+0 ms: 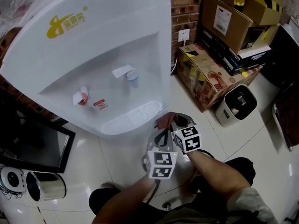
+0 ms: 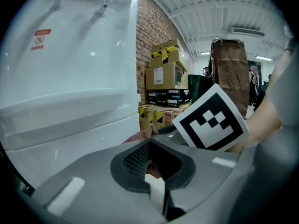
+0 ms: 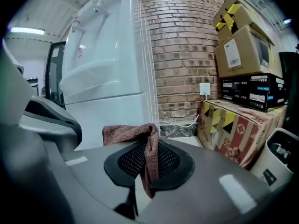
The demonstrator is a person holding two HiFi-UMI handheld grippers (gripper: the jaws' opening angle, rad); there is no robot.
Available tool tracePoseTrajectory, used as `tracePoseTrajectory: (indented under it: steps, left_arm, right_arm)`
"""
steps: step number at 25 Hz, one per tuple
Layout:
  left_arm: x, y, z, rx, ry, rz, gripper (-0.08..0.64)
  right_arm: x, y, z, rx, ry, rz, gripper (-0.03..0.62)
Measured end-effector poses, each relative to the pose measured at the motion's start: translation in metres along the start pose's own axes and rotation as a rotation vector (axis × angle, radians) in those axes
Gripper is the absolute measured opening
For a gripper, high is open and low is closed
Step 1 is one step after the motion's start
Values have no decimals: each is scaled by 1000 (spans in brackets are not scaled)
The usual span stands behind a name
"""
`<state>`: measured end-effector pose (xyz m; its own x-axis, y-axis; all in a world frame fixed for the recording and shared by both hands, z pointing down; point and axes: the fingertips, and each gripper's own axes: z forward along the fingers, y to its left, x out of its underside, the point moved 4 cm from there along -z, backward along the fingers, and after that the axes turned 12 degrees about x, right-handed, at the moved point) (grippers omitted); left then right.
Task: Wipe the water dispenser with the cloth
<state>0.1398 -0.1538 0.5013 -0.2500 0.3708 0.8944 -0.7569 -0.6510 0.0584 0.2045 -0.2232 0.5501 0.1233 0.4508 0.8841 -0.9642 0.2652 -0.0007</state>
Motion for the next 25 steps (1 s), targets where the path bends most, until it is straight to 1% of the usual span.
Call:
tracePoseTrajectory:
  steps: [3,8,12,15,19,22,23,25]
  left_arm:
    - [1,1,-2,-11,5,4,0]
    - [8,13,-26,-37,19,11,0]
    - [22,30,-66,-80,34,23,0]
    - [42,51,-100,-136,63,15,0]
    - [69,79,-149,-214,94,-14,0]
    - [85,98,-182,-269,97,-47,0]
    - [88,104,-191,-284,95,-57,0]
    - [95,111,-205,-303,94,-74,0]
  right_arm:
    - [1,-2,0,-9,0,4,46]
    - [2,-3,-1,17,13,34,46]
    - [8,21,-8,26,33,80,46]
    - [13,65,-13,-25,37,65,46]
    - [26,146,-20,-154,55,-6,46]
    - [39,203,-17,-237,67,-62,46]
    - [44,219,-14,-253,73,-83,46]
    - [53,239,-4,-258,89,-118,46]
